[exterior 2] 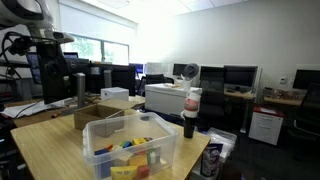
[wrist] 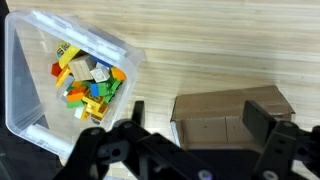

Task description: Close the top of the brown box

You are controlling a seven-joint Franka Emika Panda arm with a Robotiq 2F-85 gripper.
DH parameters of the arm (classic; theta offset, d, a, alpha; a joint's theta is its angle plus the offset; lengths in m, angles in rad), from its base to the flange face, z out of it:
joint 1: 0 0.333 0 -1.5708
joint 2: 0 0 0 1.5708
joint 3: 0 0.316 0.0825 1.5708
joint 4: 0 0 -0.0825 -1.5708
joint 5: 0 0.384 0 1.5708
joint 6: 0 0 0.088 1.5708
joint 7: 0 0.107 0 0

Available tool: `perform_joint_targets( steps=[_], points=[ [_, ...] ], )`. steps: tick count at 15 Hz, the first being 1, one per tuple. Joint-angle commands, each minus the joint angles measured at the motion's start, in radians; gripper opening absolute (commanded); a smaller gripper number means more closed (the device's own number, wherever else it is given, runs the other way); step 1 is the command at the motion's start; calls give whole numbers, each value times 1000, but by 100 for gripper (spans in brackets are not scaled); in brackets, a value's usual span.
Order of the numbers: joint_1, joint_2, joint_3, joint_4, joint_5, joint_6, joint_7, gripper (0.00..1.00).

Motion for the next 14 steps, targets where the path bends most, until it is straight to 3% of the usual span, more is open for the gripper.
perform_joint_targets(
  steps=[1,2,3,11,14],
  points=[
    [3,1,-2,1,2,2,-3,100],
    [8,9,-7,7,9,12,1,100],
    [-173,58,149,1,142,88,-104,100],
    [-362,223,362,81,385,236,-284,100],
    [-394,320,400,165,398,235,-323,100]
  ],
)
